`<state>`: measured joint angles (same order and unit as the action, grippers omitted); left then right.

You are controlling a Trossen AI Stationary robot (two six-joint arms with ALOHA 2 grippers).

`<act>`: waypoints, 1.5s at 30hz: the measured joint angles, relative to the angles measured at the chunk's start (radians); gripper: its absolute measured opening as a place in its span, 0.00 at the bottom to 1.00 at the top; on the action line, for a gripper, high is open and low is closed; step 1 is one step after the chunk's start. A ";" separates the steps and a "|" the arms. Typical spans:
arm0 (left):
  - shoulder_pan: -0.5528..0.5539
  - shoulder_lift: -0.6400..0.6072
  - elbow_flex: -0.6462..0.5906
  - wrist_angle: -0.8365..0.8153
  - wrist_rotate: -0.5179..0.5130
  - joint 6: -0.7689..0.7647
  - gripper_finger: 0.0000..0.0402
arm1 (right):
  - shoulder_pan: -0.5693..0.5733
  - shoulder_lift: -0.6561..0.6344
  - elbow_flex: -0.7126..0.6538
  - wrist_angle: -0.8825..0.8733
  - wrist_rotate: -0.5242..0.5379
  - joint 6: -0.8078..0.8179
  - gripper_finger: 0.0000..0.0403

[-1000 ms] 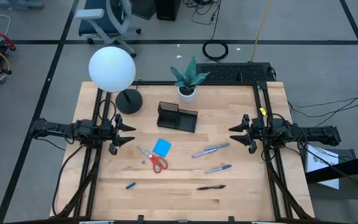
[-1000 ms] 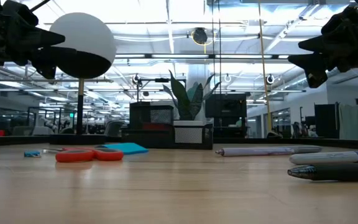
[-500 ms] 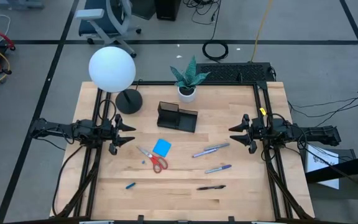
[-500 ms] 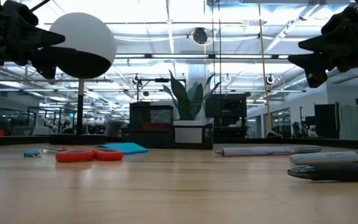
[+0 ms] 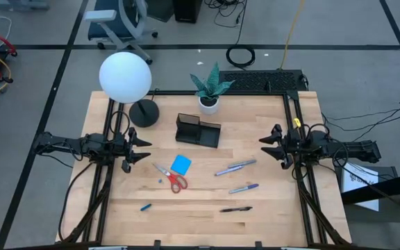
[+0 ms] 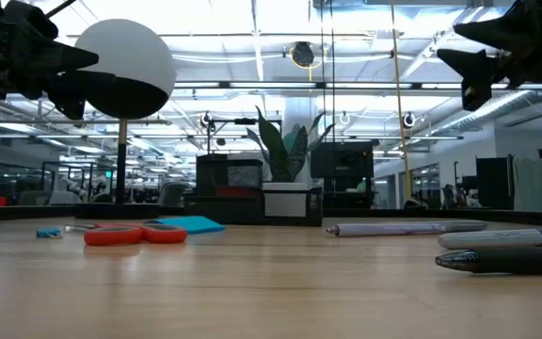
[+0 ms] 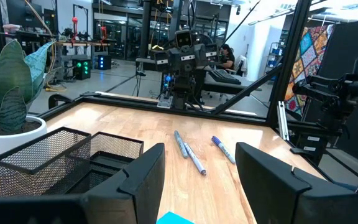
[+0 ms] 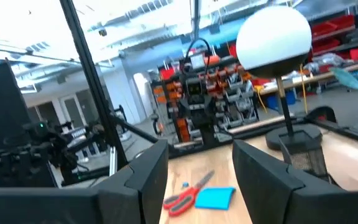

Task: Pick and place office supplies into organizer
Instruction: Put the blue pen into the desk organizer

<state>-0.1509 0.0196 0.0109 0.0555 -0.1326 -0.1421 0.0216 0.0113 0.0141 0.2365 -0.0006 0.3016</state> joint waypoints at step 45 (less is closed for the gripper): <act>0.000 0.000 0.000 0.000 0.000 0.000 0.50 | 0.124 0.354 0.300 0.202 0.047 -0.258 0.42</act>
<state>-0.1513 0.0196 0.0109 0.0551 -0.1326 -0.1421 0.1458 0.3657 0.3140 0.4382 0.0461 0.0439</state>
